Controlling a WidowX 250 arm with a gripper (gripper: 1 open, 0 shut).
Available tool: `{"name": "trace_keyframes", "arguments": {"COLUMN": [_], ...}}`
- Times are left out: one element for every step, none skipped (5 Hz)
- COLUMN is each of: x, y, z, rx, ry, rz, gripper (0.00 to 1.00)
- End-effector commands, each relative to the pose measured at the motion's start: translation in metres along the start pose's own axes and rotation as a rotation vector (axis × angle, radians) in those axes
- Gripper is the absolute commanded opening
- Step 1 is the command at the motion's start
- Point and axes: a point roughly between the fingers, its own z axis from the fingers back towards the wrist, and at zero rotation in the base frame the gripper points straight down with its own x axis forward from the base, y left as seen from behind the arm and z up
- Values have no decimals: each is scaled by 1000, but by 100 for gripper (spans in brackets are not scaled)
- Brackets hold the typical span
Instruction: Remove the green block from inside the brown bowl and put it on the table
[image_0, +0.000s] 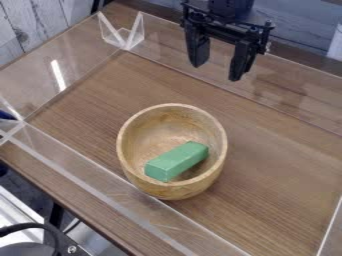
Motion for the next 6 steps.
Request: {"name": "trace_keyframes", "arguments": {"x": [-6, -24, -40, -53, -58, -56], "y": [2, 8, 14, 22, 27, 25], "z": [-10, -22, -34, -48, -62, -68], "rx": [5, 14, 16, 20, 16, 9], "ry": [26, 54, 64, 71, 64, 42], "rz": [-14, -97, -129, -153, -174, -200], "gripper": [100, 100, 100, 100, 100, 100]}}
